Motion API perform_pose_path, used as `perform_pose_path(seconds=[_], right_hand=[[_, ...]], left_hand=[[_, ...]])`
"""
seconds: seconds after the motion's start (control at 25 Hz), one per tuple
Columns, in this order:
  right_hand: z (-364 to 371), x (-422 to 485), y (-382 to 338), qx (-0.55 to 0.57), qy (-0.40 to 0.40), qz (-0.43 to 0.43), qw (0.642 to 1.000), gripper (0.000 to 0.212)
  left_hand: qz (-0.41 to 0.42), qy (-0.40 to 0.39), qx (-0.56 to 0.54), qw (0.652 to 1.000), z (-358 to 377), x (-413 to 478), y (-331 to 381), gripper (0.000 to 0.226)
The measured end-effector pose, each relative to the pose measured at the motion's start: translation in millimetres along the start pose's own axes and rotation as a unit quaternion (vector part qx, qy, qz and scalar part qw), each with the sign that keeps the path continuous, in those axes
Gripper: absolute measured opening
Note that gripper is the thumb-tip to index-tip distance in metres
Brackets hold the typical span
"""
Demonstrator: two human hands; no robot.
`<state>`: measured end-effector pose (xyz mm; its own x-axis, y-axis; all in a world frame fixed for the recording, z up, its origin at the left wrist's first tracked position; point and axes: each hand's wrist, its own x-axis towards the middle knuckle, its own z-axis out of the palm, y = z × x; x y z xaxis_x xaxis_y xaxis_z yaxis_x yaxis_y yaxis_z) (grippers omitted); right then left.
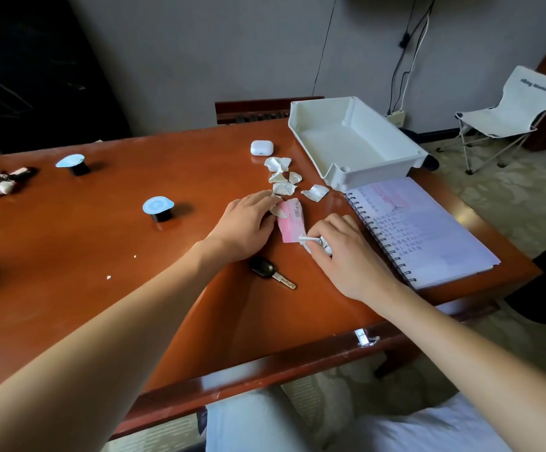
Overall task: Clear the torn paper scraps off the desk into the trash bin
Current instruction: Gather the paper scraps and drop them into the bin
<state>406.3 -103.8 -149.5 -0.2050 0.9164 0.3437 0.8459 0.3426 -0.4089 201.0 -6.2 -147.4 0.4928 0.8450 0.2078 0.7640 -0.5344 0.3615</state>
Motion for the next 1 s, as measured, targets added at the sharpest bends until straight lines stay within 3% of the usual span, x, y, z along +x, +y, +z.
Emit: perform_pose_path(seconds=[0.28,0.44,0.68,1.0], right_hand=[[-4.9,-0.1,-3.6,0.068,-0.043,0.007,0.997,0.009],[-7.6,9.0,0.0,0.101,-0.008,0.019,0.995,0.01],[-6.5,39.8,4.6,0.107,0.075,0.041,0.991,0.009],[-6.8,28.9,12.2,0.055,0.054,0.056,0.995,0.006]], left_hand=[[-0.046,0.026,-0.006,0.999,-13.1,-8.8,4.5,0.022],[-0.061,0.041,-0.001,0.997,-20.3,-10.5,-0.9,0.015],[-0.066,0.054,0.005,0.996,-19.8,0.6,-14.3,0.014],[-0.036,0.026,0.032,0.999,-24.3,33.5,-19.3,0.023]])
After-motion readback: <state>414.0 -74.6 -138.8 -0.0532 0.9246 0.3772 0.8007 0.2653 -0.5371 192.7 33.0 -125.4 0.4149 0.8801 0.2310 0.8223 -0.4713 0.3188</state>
